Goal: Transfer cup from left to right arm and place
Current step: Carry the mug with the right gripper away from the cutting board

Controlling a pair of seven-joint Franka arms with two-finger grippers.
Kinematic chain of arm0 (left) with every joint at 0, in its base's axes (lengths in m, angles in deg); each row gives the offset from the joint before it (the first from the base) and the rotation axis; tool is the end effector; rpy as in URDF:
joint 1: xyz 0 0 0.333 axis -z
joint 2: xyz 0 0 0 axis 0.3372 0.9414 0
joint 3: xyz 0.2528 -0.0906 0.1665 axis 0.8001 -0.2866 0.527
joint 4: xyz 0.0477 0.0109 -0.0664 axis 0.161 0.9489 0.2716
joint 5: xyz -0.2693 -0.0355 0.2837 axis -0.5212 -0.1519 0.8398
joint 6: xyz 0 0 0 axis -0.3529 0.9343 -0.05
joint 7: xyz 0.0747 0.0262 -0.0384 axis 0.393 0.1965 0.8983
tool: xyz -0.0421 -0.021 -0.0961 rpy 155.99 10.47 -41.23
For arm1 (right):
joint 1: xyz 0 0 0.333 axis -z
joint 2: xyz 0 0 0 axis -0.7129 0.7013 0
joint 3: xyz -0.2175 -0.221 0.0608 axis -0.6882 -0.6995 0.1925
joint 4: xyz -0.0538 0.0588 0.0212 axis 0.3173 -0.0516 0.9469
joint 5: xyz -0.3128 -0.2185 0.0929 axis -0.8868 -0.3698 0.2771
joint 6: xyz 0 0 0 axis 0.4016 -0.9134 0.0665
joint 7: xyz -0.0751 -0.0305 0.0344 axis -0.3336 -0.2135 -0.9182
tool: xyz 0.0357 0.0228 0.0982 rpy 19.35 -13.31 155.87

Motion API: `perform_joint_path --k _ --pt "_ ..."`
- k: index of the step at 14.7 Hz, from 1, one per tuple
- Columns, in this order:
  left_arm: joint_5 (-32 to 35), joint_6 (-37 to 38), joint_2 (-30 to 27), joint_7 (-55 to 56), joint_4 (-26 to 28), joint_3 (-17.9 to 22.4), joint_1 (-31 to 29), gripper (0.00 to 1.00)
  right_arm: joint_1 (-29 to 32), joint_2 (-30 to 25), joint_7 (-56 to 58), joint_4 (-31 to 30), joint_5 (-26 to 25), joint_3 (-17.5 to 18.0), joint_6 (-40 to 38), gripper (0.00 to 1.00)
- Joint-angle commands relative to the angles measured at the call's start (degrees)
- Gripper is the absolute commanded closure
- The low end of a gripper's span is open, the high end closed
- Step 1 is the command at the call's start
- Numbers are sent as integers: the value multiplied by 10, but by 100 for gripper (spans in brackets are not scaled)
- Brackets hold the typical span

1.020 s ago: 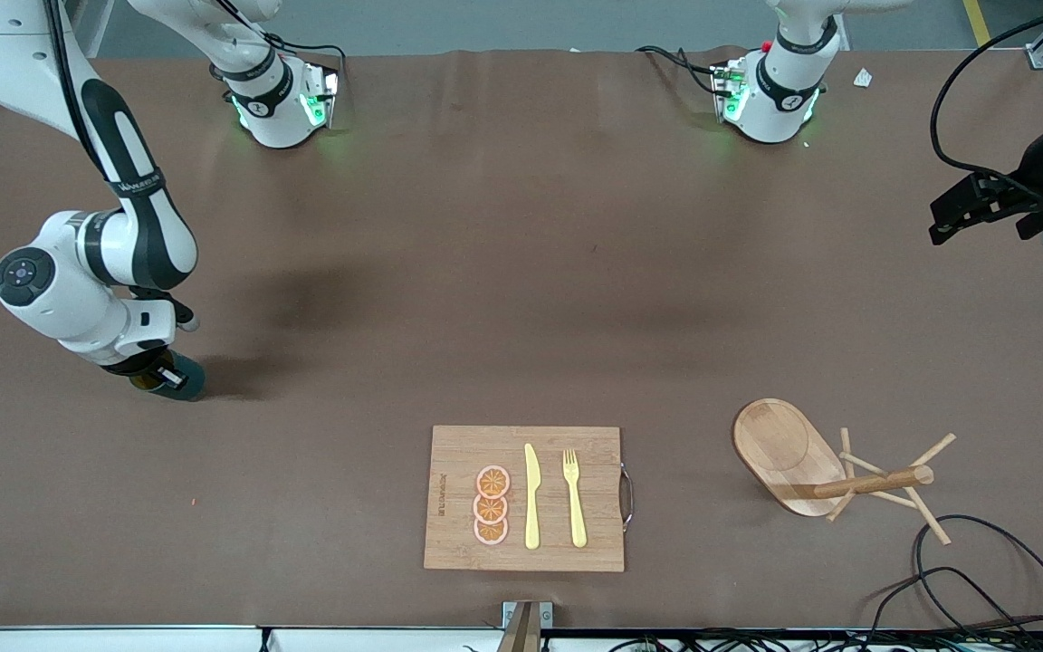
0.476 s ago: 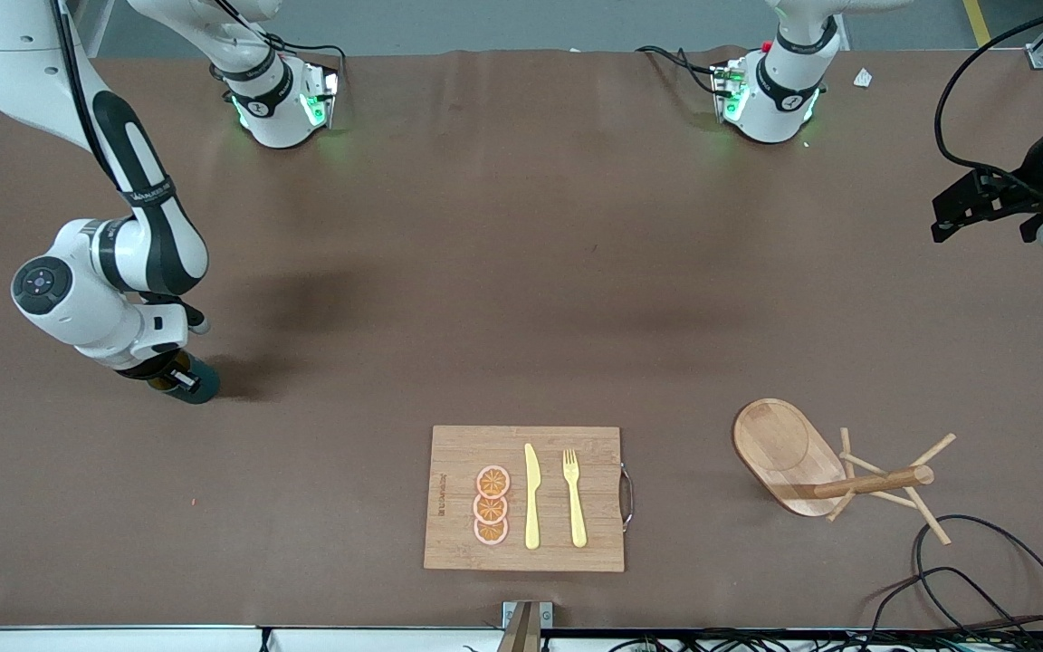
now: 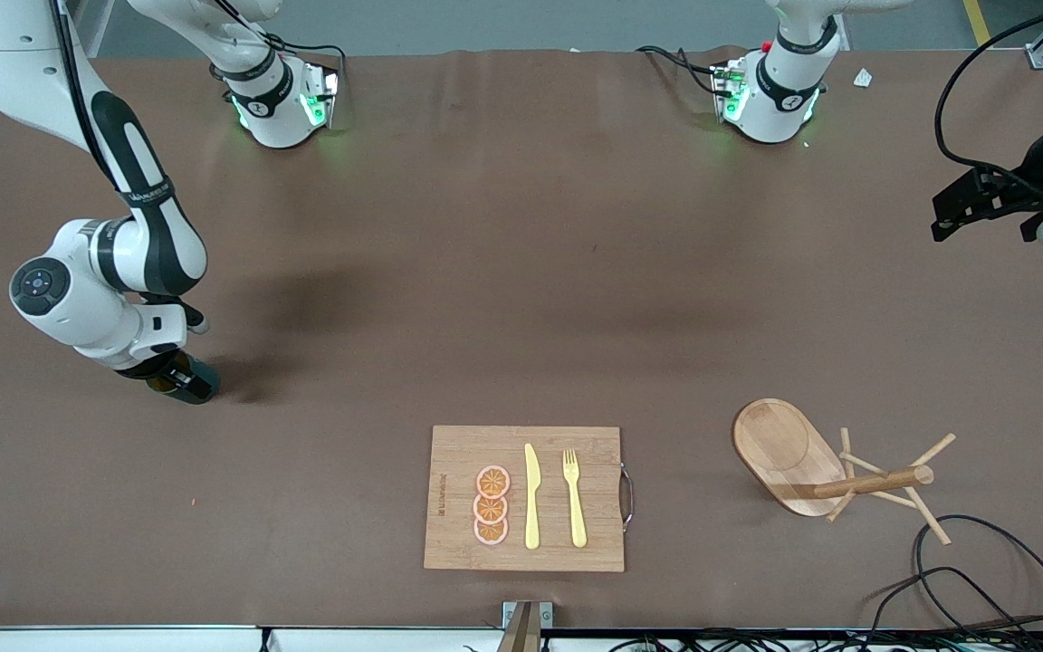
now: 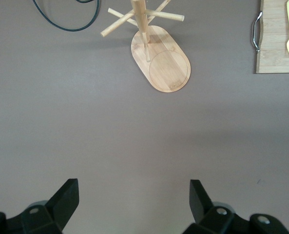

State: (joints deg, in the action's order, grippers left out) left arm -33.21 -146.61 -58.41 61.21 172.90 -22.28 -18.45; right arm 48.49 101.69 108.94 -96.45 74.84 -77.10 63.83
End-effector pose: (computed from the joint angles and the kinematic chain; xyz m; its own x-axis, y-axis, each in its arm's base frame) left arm 0.5485 -0.0431 0.6492 0.9987 -0.0462 0.0237 -0.0453 -0.9983 -0.0357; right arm 0.5944 -0.0545 0.2420 -0.8604 0.5015 -0.0910 0.5027 0.8644 0.0102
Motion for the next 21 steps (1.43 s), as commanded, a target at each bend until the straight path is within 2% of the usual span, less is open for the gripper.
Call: perform_joint_path --k 1,7,12,15,21 --pt "-10 6 -7 -12 -4 0 -4 0 1 -12 -7 1 28 1 -25 0" --pt "-10 10 -6 -12 -4 0 -3 0 -17 -34 -187 11 28 2 -78 0" --pt "-26 8 -5 -12 -6 -3 0 0 -35 -33 -252 89 28 1 -194 0" --pt "-31 7 -5 -12 -6 -3 -4 0 -35 -33 -345 133 27 0 -262 0" --pt "-31 11 -4 -13 -6 -1 -3 0 -30 -55 -473 135 29 -1 -256 0"
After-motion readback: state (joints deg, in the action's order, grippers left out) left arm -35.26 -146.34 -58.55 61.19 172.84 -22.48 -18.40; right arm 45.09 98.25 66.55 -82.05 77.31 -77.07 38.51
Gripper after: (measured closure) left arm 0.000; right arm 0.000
